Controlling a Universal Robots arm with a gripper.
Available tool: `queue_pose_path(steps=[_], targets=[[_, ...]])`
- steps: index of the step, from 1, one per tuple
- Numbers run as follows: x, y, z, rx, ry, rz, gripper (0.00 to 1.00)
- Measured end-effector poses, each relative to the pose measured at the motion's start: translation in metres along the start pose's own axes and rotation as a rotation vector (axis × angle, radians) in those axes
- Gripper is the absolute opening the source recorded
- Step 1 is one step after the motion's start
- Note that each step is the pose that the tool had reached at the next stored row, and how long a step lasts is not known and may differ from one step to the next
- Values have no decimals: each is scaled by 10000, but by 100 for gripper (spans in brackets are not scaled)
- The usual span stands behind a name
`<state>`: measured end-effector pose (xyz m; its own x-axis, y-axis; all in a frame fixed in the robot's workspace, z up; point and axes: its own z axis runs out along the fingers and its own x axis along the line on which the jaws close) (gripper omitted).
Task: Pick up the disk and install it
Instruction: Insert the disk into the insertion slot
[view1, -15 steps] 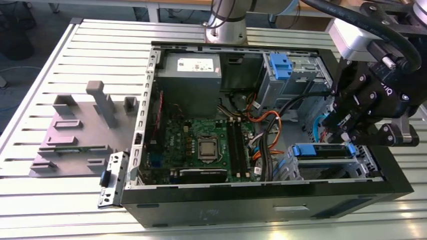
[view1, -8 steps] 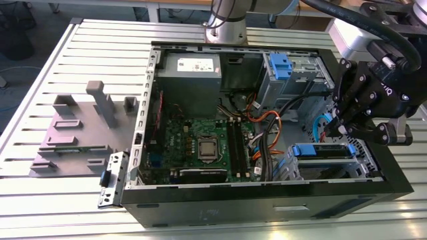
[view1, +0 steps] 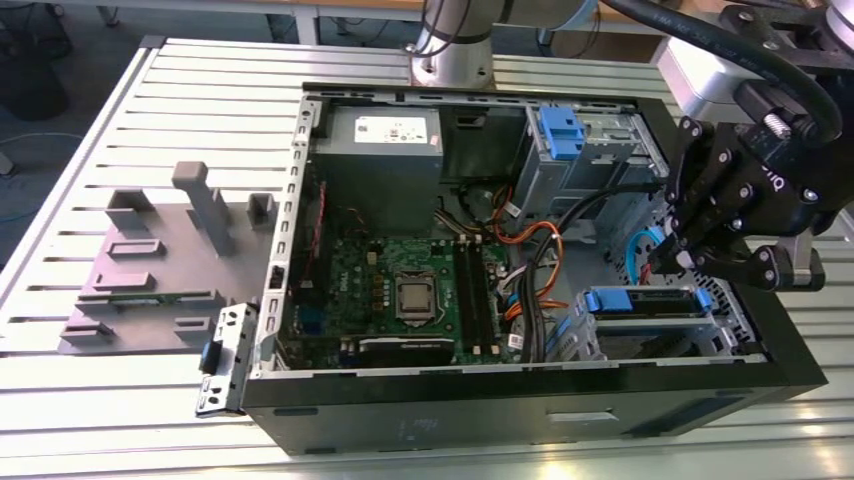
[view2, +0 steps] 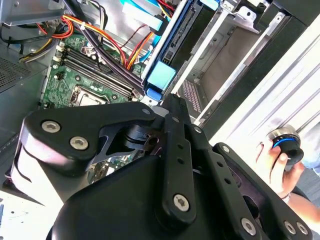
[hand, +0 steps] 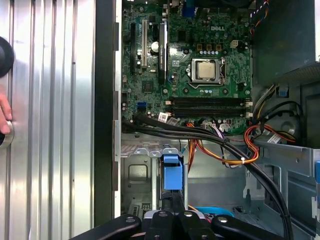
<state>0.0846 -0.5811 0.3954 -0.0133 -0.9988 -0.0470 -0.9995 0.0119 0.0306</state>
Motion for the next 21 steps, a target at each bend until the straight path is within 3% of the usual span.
queue_pose_path(steps=[6, 7, 11, 12, 21], targets=[[2, -5, 41, 0, -11, -1, 11], [3, -6, 47, 0, -39, -1, 11], [3, -22, 73, -3, -267, -8, 11], [3, -37, 81, -4, -281, -8, 11], [3, -199, 120, -10, -278, -8, 11]])
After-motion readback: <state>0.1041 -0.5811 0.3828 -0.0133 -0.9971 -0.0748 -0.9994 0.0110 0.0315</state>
